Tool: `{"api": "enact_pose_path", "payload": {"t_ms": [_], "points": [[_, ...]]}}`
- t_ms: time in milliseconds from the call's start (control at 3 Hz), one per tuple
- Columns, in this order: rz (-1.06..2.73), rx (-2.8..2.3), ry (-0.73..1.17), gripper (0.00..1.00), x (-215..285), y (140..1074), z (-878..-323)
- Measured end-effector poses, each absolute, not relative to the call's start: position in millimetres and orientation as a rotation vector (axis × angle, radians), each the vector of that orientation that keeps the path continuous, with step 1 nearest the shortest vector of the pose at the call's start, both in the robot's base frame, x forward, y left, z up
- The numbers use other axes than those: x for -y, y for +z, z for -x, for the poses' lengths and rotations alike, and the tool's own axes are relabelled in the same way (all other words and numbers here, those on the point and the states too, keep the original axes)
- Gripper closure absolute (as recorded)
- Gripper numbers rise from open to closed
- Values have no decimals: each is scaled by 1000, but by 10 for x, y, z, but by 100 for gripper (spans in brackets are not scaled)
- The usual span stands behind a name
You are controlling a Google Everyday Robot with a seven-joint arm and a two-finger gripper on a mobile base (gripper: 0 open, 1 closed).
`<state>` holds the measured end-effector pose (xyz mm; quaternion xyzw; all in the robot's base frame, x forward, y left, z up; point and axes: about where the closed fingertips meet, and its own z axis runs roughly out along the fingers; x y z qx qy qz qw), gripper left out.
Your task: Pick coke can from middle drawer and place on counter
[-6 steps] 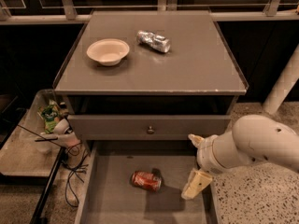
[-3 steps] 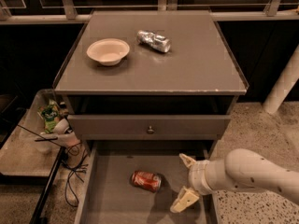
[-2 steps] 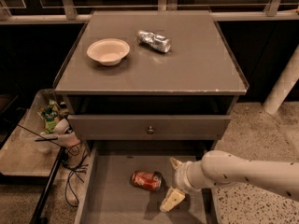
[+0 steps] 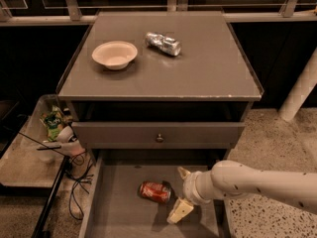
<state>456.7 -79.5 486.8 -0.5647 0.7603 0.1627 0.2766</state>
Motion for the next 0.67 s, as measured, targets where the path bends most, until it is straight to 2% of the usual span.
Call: {"api": "enact_pose_path", "payload": {"t_ms": [667], "points": [[1480, -1991, 470, 0, 559, 4443, -4896]]}}
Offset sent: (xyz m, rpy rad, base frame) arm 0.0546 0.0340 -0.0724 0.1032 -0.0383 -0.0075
